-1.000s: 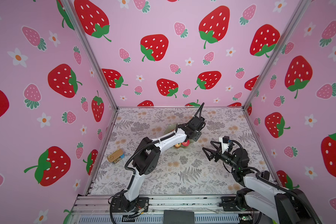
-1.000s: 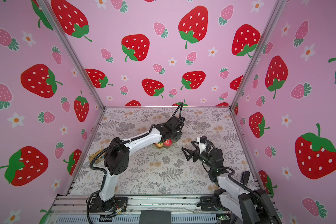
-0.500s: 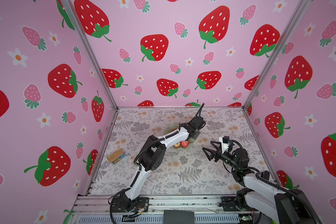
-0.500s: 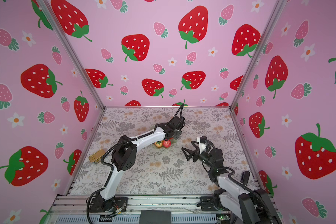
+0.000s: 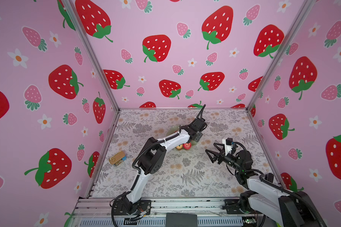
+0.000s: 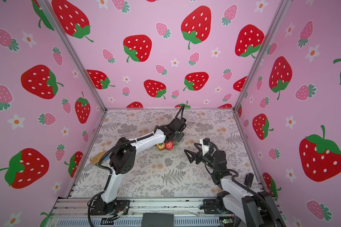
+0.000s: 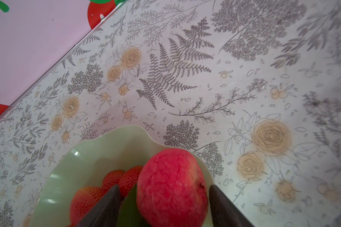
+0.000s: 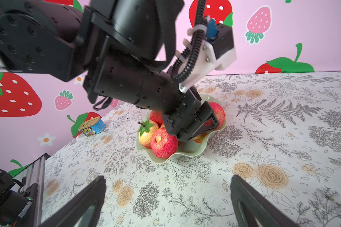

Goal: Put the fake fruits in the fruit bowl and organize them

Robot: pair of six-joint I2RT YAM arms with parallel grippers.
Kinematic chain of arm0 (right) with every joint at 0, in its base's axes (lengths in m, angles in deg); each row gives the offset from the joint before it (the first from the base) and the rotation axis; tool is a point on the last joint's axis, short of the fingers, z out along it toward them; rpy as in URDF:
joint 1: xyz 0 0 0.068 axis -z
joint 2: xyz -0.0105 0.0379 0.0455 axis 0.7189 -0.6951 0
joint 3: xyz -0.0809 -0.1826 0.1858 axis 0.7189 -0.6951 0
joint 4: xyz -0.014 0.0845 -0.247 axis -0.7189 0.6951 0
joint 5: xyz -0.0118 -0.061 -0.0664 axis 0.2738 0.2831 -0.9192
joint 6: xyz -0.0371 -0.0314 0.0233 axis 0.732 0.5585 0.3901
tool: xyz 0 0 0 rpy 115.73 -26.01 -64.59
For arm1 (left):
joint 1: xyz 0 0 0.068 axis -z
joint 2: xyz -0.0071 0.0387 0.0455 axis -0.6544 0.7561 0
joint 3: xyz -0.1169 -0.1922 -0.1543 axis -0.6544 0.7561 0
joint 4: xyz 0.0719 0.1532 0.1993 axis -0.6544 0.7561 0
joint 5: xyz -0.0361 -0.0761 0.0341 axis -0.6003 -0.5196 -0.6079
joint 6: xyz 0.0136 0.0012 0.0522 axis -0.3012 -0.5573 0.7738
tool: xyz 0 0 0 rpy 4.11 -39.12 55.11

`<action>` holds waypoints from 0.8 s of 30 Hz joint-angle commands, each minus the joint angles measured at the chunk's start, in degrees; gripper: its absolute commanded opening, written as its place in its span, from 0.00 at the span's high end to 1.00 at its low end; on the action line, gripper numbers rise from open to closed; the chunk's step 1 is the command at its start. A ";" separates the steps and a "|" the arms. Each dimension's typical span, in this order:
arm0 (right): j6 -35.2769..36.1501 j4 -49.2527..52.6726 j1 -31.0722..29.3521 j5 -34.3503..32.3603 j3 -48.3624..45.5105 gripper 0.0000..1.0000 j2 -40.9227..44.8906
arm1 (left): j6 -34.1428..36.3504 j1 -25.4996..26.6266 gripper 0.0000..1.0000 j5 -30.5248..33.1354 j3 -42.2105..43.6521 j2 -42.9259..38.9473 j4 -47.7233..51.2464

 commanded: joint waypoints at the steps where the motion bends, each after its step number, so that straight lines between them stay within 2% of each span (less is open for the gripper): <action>1: -0.07 -1.73 0.75 -0.38 -0.60 0.01 0.11 | 1.90 0.86 0.25 -3.82 3.40 -8.95 -5.41; 3: 0.10 -1.86 1.10 -0.76 -0.88 0.01 0.39 | 2.19 0.91 0.06 -7.03 7.47 -13.76 -7.68; 4: 0.33 -1.97 1.23 -0.91 -1.02 0.01 0.59 | 2.27 0.90 0.01 -8.28 9.95 -16.64 -9.22; 7: 1.24 -1.95 1.57 -1.78 -1.31 0.01 0.78 | 2.62 0.88 0.01 -7.66 19.16 -25.91 -13.92; 9: 1.11 -1.82 2.50 -2.10 -1.48 0.01 0.82 | 3.64 0.37 0.01 -1.92 26.72 -32.60 -17.28; 11: 0.62 -2.33 3.95 -2.50 -1.93 0.01 1.22 | 4.36 -1.21 0.01 7.26 35.13 -39.56 -20.78; 14: -2.22 -1.16 7.08 -5.52 -0.88 0.01 1.60 | 2.62 -7.59 0.01 20.27 48.58 -49.94 -23.85; 16: -4.26 4.47 9.78 -10.10 2.22 0.01 0.95 | -0.91 -14.30 0.01 28.17 56.86 -55.71 -23.93; 18: -5.35 9.86 12.38 -16.69 4.87 0.01 0.06 | -5.25 -20.99 0.01 30.79 64.68 -60.30 -24.96; 21: -5.75 12.10 16.92 -27.10 5.85 0.01 -1.12 | -8.60 -29.34 0.01 28.30 74.62 -64.62 -31.36; 24: -1.76 10.35 17.50 -39.37 4.44 0.01 -0.34 | -7.85 -33.25 0.01 26.06 80.48 -63.17 -40.86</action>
